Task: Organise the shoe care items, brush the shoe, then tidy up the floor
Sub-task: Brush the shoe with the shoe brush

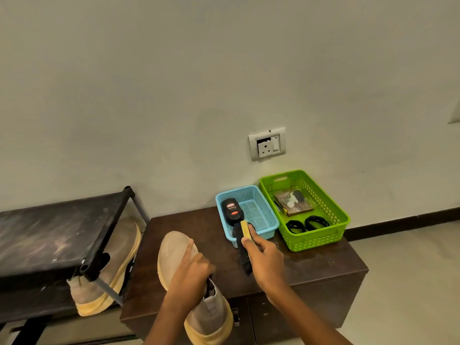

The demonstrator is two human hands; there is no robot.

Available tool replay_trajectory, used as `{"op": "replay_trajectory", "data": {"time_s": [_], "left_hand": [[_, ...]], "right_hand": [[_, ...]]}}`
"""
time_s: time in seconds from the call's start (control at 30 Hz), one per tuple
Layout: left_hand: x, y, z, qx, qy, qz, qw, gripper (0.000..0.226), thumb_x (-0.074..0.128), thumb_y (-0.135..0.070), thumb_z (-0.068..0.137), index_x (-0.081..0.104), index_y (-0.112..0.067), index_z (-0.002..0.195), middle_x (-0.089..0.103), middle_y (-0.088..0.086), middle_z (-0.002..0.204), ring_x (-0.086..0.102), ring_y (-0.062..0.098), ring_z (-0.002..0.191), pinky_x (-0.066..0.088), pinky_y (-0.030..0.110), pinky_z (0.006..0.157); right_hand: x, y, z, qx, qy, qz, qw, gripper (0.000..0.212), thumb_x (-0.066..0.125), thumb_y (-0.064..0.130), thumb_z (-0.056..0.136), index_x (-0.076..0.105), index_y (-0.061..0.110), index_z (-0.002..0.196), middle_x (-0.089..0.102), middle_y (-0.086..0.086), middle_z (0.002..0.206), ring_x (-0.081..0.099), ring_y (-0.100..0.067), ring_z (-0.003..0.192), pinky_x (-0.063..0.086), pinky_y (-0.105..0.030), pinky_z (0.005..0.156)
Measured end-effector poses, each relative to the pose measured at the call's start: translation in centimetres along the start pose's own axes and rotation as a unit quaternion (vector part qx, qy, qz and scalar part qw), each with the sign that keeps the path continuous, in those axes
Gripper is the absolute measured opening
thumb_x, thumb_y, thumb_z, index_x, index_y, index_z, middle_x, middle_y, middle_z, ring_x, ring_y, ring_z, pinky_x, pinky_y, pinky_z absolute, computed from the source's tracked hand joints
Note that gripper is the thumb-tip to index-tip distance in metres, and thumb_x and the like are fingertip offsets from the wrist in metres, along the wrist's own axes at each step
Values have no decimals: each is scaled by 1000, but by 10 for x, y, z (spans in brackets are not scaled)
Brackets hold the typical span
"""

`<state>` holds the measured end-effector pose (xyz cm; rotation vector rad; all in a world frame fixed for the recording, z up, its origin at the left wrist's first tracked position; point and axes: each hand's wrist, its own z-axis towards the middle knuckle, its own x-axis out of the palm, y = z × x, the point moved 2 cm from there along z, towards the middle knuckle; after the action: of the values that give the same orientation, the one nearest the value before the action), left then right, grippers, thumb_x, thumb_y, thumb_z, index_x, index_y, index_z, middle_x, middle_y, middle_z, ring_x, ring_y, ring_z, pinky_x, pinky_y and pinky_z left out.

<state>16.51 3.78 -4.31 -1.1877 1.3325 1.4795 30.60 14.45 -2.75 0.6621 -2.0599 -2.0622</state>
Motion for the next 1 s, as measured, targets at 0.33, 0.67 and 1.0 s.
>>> {"op": "replay_trajectory", "data": {"time_s": [0.33,0.67,1.0], "left_hand": [[-28,-8,-18,-151,-91,-254,951,10,64,-22,86,70,-29,90,59,-22,86,49,-3,87,36,6,75],[-1,-38,-63,-673,-43,-615,408,70,73,-33,76,46,0,131,51,21,130,47,39,119,38,44,100],[-29,-74,-32,-617,120,-724,284,80,65,-42,77,33,1,137,31,22,142,26,46,130,18,60,109]], "right_hand": [[-4,0,7,13,-4,16,1000,42,57,32,90,54,27,131,67,0,103,49,-9,83,38,-20,72],[13,6,-4,-5,36,-5,999,44,55,32,91,53,23,133,65,-7,112,56,-19,101,43,-30,90],[13,7,-11,-4,55,-7,998,46,53,33,92,48,23,136,58,-9,120,51,-18,104,39,-27,87]]}}
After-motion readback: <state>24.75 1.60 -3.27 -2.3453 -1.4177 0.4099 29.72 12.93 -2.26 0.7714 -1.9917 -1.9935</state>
